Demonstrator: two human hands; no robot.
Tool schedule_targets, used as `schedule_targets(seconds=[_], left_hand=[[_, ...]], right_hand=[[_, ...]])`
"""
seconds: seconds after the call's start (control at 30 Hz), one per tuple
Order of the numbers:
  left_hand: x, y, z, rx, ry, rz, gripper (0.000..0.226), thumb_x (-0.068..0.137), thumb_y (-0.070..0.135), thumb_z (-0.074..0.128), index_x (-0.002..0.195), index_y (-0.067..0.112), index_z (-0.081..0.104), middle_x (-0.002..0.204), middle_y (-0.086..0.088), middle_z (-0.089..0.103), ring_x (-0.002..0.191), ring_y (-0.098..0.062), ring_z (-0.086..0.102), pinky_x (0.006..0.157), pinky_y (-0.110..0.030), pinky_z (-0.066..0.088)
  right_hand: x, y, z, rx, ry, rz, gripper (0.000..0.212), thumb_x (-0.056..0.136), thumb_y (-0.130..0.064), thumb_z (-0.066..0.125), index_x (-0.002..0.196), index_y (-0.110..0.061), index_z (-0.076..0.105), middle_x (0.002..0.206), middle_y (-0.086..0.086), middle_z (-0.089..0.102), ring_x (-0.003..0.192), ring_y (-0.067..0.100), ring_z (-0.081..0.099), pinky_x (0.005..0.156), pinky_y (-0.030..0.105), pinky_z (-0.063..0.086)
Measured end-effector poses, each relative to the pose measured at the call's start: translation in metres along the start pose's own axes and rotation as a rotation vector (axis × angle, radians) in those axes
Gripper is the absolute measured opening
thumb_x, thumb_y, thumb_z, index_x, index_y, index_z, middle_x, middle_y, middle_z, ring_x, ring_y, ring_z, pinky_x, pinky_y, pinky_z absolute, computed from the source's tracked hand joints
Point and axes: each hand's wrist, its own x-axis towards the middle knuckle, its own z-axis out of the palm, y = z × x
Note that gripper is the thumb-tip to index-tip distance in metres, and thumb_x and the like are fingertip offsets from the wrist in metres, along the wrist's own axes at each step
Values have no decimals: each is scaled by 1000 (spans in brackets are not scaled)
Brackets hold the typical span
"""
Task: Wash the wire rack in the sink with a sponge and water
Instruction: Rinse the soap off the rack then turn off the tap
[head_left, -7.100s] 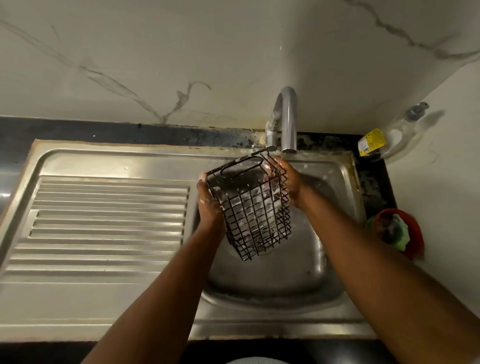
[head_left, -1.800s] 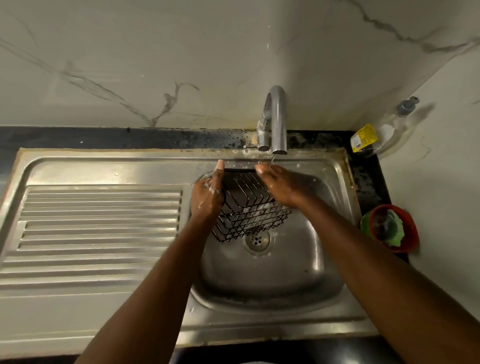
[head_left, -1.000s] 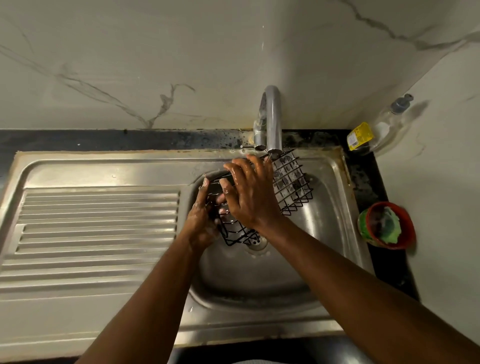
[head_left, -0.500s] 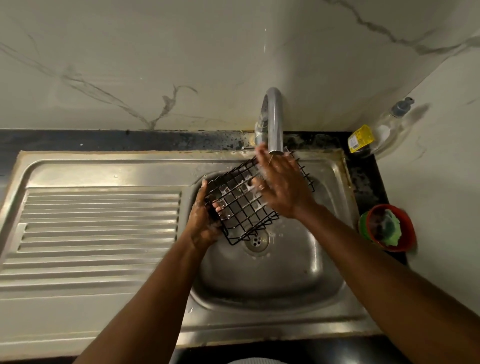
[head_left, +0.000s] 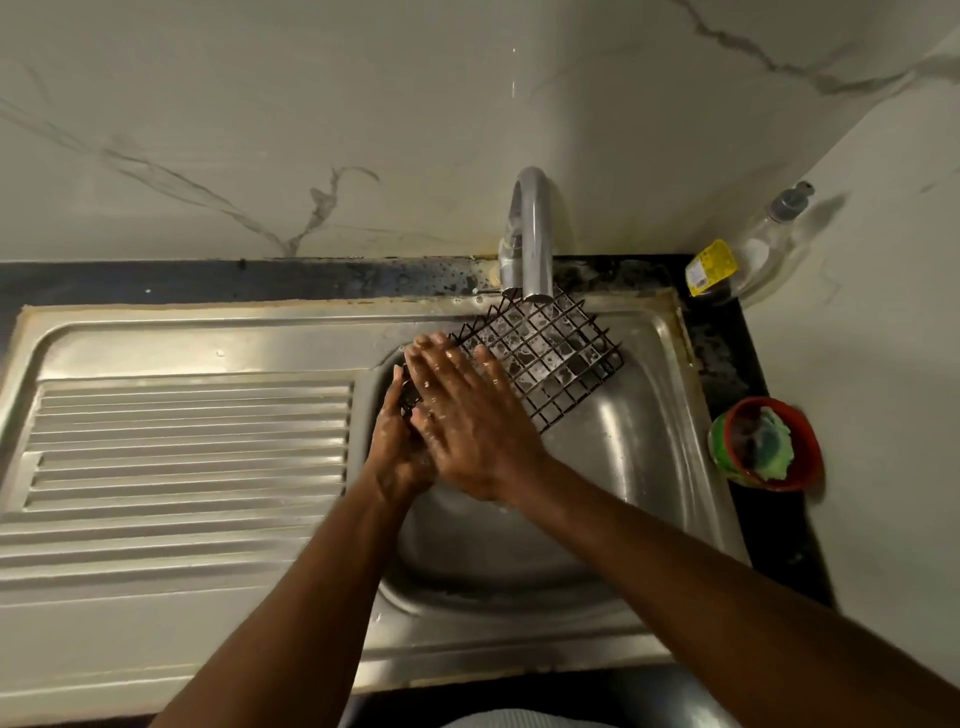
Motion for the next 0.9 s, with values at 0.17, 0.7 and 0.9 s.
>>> schedule_targets(seconds=[0.17, 0.7, 0.9], left_hand=[[3, 7, -18, 16, -8, -97, 49, 90, 68, 68, 85, 19, 71, 62, 10, 52, 57, -6, 53, 84, -21, 46], [-9, 2, -5, 95, -24, 26, 53, 107, 58, 44, 132, 21, 73, 139, -5, 68, 128, -20, 65, 114, -40, 45], [19, 6, -28, -22, -34, -116, 91, 80, 67, 81, 154, 23, 52, 141, 13, 39, 136, -12, 29, 130, -40, 11]], right_hand=[[8, 112, -13, 63, 18, 436, 70, 106, -61, 18, 165, -26, 7, 173, 6, 7, 158, 29, 12, 124, 61, 16], [-20, 1, -2, 39, -14, 2, 67, 106, -58, 22, 166, -30, 7, 174, -4, 0, 160, 17, -6, 125, 61, -2], [-9, 139, -8, 70, -73, 569, 78, 101, -72, 12, 165, -29, -2, 174, 1, 0, 160, 22, 3, 125, 62, 2]])
